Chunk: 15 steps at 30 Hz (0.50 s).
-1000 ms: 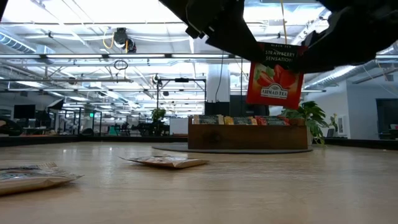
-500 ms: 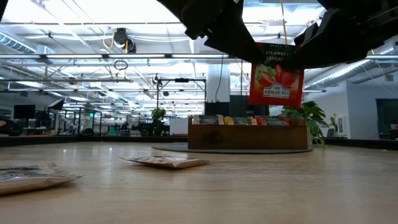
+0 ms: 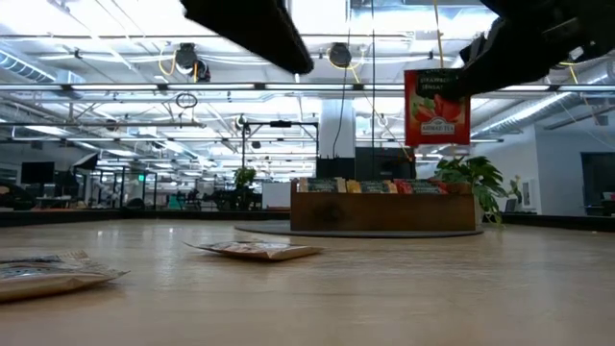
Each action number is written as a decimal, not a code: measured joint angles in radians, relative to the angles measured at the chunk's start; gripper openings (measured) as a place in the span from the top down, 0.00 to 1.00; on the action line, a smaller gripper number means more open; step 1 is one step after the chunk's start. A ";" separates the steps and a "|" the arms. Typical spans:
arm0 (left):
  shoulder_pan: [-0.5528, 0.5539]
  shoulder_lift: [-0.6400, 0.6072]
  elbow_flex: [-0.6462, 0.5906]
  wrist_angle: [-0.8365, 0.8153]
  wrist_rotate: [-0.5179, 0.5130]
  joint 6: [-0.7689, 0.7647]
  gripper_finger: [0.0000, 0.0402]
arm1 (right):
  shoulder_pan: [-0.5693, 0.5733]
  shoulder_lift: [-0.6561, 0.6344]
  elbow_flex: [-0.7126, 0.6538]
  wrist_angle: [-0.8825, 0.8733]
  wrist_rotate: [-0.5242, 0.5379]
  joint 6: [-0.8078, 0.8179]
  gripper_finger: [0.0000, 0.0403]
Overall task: Pick & Place Tea
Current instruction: Put the top red tea packet into the right section of the wooden organizer
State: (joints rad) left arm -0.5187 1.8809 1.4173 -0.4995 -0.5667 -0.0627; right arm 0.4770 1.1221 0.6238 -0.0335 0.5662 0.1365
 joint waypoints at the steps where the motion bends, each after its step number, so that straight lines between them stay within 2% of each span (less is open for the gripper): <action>1: -0.017 -0.012 -0.021 -0.004 0.004 -0.024 0.59 | -0.024 -0.035 -0.001 -0.040 -0.019 -0.018 1.00; 4: -0.059 -0.040 -0.097 -0.007 -0.004 -0.055 0.65 | -0.128 -0.129 0.001 -0.096 -0.126 -0.043 1.00; 11: -0.121 -0.121 -0.296 0.255 0.042 -0.061 0.95 | -0.389 -0.207 -0.002 -0.158 -0.407 -0.133 1.00; 13: -0.120 -0.157 -0.356 0.315 0.036 -0.048 0.98 | -0.452 -0.206 0.000 -0.188 -0.487 -0.168 1.00; 15: -0.118 -0.201 -0.423 0.474 0.023 -0.032 0.97 | -0.511 -0.194 -0.001 -0.201 -0.541 -0.199 1.00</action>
State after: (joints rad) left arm -0.6371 1.6801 0.9944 -0.0259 -0.5442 -0.0952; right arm -0.0343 0.9279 0.6224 -0.2344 0.0256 -0.0621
